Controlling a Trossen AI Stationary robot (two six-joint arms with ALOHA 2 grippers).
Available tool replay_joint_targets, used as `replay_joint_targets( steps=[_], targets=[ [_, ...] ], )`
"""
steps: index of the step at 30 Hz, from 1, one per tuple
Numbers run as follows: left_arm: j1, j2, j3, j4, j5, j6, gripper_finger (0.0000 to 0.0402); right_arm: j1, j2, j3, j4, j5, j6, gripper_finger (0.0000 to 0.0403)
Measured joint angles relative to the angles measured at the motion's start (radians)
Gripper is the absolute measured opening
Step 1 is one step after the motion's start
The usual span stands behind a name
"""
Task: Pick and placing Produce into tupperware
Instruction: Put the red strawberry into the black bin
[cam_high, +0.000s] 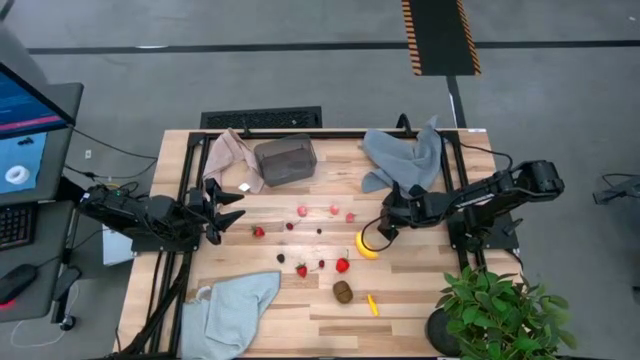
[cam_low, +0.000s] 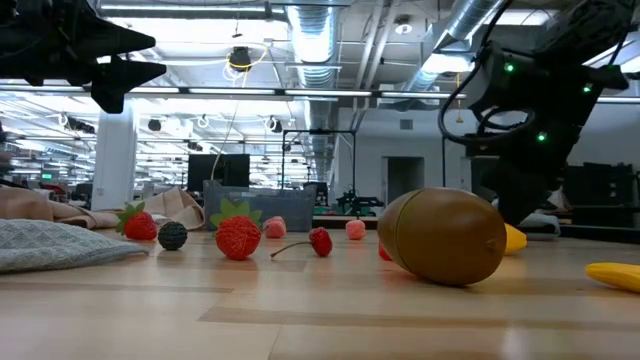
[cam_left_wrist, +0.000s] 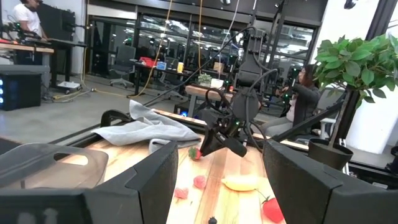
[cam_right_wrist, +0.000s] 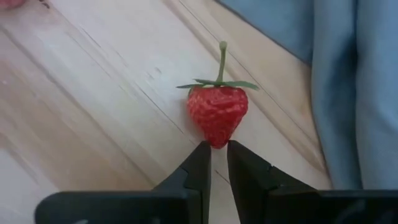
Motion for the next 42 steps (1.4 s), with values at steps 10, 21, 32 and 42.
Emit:
replay_joint_targets(
  steps=[10, 21, 32, 42],
  targets=[
    [0.000, 0.000, 0.000, -0.001, 0.000, 0.000, 0.0226, 0.001, 0.000, 0.000, 0.055, -0.022, -0.032, 0.0036],
    [0.000, 0.000, 0.000, -0.008, 0.000, 0.000, 0.0226, -0.014, 0.000, 0.000, 0.063, -0.053, 0.034, 0.0096],
    [0.000, 0.000, 0.000, -0.019, 0.000, -0.007, 0.0226, -0.013, 0.000, 0.000, 0.125, -0.049, 0.135, 0.0288],
    [0.000, 0.000, 0.000, -0.020, 0.000, -0.016, 0.0226, -0.092, 0.006, 0.001, 0.171, -0.043, 0.138, 0.0310]
  ],
)
